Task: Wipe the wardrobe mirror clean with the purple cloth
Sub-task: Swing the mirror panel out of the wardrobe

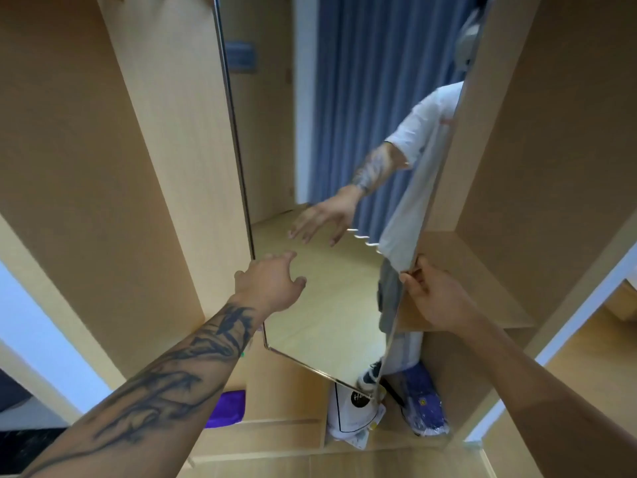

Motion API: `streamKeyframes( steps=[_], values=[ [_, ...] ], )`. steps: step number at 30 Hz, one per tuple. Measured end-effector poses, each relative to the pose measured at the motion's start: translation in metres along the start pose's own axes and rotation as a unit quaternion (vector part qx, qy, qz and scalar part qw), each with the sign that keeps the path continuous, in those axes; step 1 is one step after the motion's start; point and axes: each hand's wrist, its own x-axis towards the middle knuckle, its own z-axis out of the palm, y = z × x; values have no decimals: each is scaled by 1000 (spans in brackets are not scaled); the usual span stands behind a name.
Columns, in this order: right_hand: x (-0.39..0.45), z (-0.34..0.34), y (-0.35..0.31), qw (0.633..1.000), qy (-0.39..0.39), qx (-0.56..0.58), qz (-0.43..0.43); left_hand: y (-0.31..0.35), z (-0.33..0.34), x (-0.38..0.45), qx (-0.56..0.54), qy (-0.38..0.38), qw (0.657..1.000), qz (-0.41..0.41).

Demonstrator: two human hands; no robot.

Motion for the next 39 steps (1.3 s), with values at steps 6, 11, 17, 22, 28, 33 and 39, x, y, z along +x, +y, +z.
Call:
streamKeyframes(
  steps=[6,11,17,22,28,33,39],
  values=[
    [25,-13,11,994,-20,100,44,-13,-3,11,-65,37,995,-67],
    [39,-26,3,975,-48,197,91,-25,-5,15,-165,145,967,-126],
    [49,-23,6,968,-31,220,113,-34,-2,19,-353,251,896,-95],
    [59,-15,23,966,-24,229,114,-43,0,21,-361,253,891,-112],
    [71,2,38,958,8,257,129,-45,4,21,-336,247,904,-94],
    [67,6,30,978,29,162,130,-42,5,21,-329,250,904,-110],
    [52,21,13,991,26,59,117,-40,13,12,-322,246,907,-116]
  ],
)
